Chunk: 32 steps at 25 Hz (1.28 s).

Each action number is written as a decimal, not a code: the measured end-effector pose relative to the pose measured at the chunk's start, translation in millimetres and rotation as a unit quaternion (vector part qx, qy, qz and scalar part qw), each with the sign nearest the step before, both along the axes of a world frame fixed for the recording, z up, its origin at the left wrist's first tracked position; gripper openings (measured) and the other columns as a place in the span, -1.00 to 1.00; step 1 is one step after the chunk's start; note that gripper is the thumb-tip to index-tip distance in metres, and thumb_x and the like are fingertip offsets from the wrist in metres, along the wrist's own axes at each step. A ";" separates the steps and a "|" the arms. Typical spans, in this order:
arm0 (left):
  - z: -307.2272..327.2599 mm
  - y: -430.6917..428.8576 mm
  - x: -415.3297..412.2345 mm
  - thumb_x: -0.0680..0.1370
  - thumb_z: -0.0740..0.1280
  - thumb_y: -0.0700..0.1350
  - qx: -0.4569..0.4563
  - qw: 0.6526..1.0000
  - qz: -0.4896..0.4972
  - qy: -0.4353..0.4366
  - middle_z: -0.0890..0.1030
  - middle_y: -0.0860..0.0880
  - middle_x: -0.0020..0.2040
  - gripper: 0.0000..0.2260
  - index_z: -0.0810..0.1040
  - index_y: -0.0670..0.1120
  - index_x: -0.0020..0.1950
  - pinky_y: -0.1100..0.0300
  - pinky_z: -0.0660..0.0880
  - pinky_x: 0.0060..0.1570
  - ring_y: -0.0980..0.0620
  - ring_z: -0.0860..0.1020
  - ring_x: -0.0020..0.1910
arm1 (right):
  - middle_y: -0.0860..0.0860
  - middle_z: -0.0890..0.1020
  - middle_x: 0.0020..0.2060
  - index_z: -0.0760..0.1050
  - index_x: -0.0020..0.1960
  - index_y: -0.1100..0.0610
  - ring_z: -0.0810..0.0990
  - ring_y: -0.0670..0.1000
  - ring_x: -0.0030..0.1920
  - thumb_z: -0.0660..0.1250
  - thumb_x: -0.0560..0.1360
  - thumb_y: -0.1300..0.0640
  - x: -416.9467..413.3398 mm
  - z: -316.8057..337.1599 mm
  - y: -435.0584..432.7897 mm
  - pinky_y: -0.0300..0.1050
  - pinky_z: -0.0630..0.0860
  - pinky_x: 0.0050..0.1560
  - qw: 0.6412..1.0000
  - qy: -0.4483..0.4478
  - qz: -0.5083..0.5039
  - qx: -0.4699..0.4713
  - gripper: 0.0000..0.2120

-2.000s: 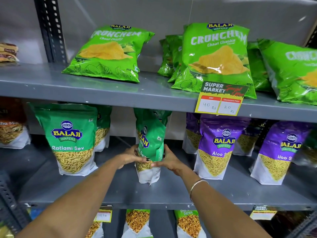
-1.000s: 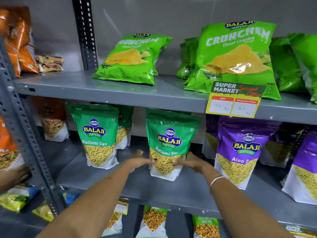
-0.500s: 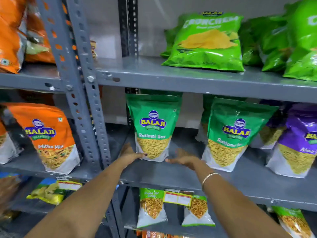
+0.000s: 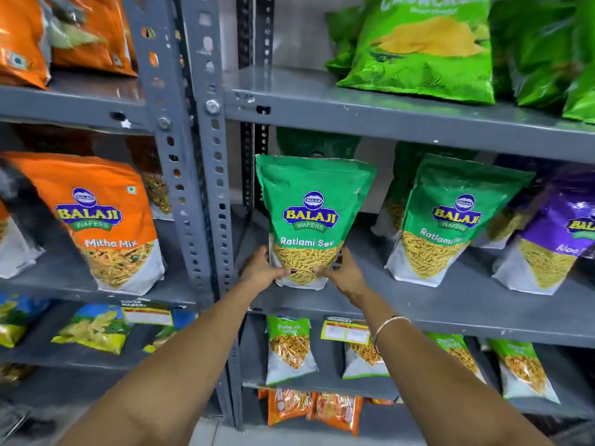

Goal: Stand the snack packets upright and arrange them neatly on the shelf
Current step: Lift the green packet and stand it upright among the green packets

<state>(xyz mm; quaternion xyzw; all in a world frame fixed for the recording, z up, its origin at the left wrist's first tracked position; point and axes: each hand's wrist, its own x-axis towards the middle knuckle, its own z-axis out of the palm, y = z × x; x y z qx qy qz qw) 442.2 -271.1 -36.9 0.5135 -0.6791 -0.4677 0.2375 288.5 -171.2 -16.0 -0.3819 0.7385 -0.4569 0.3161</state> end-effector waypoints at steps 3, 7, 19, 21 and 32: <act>3.3 20.3 8.0 0.29 0.53 -0.13 -0.009 1.000 0.001 -0.007 0.62 -0.18 0.15 -0.49 0.46 -0.19 0.17 -0.06 0.49 0.20 -0.15 0.58 0.12 | 0.17 0.46 0.33 0.20 0.39 0.17 0.47 0.22 0.28 0.50 0.32 0.13 5.1 2.4 16.0 0.19 0.45 0.26 0.999 0.032 0.002 0.014 -0.26; -3.9 27.6 13.7 0.22 0.56 -0.04 -0.015 1.000 0.006 -0.027 0.64 -0.17 0.15 -0.45 0.49 -0.15 0.13 -0.08 0.51 0.18 -0.13 0.59 0.11 | 0.15 0.44 0.35 0.19 0.40 0.15 0.47 0.22 0.29 0.49 0.33 0.12 10.0 3.9 32.0 0.25 0.48 0.23 0.999 0.036 0.009 0.013 -0.26; 1.1 45.4 17.5 0.29 0.54 -0.06 -0.023 0.999 0.016 -0.022 0.59 -0.15 0.22 -0.44 0.46 -0.16 0.21 -0.07 0.41 0.28 -0.14 0.53 0.22 | 0.12 0.44 0.35 0.22 0.39 0.12 0.44 0.19 0.32 0.48 0.34 0.09 14.8 2.6 42.9 0.25 0.47 0.24 0.999 0.037 0.004 -0.002 -0.29; 0.8 46.2 16.7 0.30 0.53 -0.10 -0.024 1.000 0.014 0.001 0.57 -0.16 0.25 -0.45 0.45 -0.18 0.23 -0.07 0.41 0.29 -0.14 0.51 0.24 | 0.12 0.44 0.35 0.22 0.39 0.12 0.43 0.19 0.32 0.48 0.34 0.09 14.8 0.9 42.6 0.26 0.47 0.24 0.999 0.038 0.004 -0.004 -0.29; -30.7 141.3 -14.6 0.38 0.44 -0.07 -0.300 0.946 0.118 0.016 0.36 -0.25 0.30 -0.41 0.29 -0.22 0.31 -0.19 0.33 0.25 -0.24 0.33 0.28 | 0.19 0.45 0.26 0.21 0.34 0.15 0.43 0.17 0.29 0.50 0.31 0.02 -28.3 -41.5 84.7 0.07 0.43 0.28 0.980 -0.025 -0.191 -0.052 -0.27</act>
